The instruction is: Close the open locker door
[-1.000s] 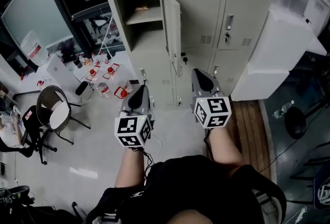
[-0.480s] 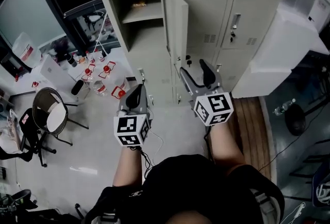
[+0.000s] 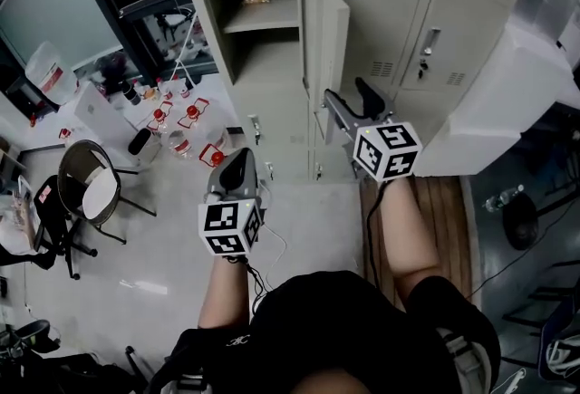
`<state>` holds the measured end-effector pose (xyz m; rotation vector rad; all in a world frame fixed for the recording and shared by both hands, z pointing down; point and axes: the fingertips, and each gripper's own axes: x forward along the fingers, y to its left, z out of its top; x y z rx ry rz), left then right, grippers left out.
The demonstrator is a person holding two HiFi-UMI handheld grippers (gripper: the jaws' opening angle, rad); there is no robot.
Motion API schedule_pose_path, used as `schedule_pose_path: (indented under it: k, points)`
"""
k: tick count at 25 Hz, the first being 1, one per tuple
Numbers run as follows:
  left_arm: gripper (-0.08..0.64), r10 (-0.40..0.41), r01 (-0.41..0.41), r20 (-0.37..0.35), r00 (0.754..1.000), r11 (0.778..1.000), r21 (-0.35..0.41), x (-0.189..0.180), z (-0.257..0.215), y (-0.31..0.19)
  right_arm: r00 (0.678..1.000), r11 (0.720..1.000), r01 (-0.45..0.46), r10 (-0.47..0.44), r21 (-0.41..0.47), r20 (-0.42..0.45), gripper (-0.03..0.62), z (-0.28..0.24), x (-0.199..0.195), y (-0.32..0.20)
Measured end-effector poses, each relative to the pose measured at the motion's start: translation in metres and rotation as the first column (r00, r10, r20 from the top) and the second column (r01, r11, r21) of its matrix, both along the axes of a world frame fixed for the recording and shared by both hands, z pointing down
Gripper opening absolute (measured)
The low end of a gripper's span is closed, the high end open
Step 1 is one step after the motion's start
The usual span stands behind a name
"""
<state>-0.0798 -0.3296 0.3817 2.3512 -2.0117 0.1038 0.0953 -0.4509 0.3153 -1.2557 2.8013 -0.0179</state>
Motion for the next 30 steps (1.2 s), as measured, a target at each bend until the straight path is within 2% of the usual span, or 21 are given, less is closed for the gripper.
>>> schedule_pose_path:
  k: [3,7,9,10,19,30]
  points:
    - [0.000,-0.012,0.012,0.003,1.000,1.000,-0.003,0.000,0.002,0.001,1.000,1.000,0.014,-0.014,-0.025,0.011,0.290,0.000,-0.003,-0.011]
    - [0.000,-0.028,0.028,0.008,1.000,1.000,-0.004,-0.003,0.002,0.003,0.999,0.999,0.028,-0.028,-0.031,-0.018,0.268,0.005,-0.010,-0.017]
    - [0.000,-0.040,0.040,0.009,0.999,0.999,-0.004,-0.005,0.002,0.004,0.999,1.000,0.014,-0.014,-0.012,-0.036,0.126,0.006,-0.011,-0.018]
    - [0.000,-0.045,0.045,0.010,0.999,0.999,-0.004,-0.006,0.002,0.005,0.999,1.000,0.008,-0.008,0.001,-0.044,0.112,0.006,-0.011,-0.018]
    - [0.001,-0.098,0.098,0.015,0.995,0.995,-0.020,-0.010,0.008,0.013,0.997,0.998,0.057,-0.057,0.010,-0.043,0.117,0.004,-0.027,-0.014]
    - [0.000,-0.212,0.212,0.016,0.977,0.977,-0.036,-0.013,0.017,0.036,0.999,1.000,0.000,0.000,0.008,-0.045,0.120,0.004,-0.054,-0.007]
